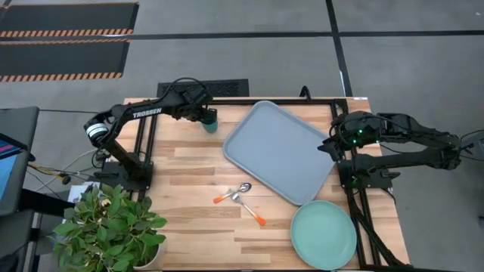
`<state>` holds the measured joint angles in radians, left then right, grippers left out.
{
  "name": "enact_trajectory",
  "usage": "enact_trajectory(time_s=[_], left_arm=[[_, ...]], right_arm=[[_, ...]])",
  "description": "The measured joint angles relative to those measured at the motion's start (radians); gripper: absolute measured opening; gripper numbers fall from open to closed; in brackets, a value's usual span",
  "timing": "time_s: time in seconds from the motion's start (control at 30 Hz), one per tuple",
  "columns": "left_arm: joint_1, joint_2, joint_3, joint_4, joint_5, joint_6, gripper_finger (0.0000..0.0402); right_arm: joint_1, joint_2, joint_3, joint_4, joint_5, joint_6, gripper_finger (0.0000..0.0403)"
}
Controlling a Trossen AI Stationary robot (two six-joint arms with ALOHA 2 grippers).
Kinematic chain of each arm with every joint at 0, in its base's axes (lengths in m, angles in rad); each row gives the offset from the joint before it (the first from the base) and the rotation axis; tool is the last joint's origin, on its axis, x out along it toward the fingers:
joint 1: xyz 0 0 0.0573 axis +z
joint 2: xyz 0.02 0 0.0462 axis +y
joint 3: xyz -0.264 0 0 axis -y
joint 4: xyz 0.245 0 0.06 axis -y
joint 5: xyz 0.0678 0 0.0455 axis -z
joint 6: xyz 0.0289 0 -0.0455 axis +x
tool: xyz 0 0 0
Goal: Pick and place plate/cup/fork/spoon on tray
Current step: Put the blue cup to the top left of the blue tray
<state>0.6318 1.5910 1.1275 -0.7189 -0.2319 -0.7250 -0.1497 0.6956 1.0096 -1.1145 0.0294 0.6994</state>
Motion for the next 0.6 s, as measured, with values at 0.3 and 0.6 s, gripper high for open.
enact_trajectory(time_s=[0.3,0.6], left_arm=[[-0.038,-0.001,0.015,-0.004,0.011,-0.027,0.0001],[-0.108,-0.001,0.147,-0.022,-0.019,-0.061,0.0]], right_arm=[[0.0,0.0,0.0,0.0,0.0,0.0,0.0232],[0.0,0.0,0.0,0.0,0.001,0.0,0.0232]])
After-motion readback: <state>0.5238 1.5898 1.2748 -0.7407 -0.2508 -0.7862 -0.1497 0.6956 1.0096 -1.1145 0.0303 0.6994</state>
